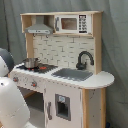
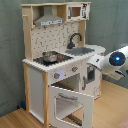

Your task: Play with the kitchen

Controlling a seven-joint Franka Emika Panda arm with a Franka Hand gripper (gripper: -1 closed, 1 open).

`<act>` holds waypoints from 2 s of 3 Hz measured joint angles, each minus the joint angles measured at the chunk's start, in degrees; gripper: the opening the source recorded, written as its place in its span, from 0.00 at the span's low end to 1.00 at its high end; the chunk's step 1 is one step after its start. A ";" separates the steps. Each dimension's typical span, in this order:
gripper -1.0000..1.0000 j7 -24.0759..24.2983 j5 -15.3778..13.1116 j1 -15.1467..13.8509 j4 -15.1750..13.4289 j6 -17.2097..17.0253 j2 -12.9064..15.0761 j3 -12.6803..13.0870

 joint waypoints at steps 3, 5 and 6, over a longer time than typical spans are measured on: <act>1.00 -6.83 -13.71 -8.06 5.83 -3.07 -0.03 8.55; 1.00 -6.82 -20.50 -15.09 9.50 -0.66 -0.10 13.58; 1.00 -6.79 -23.48 -19.95 12.47 1.14 -0.23 16.54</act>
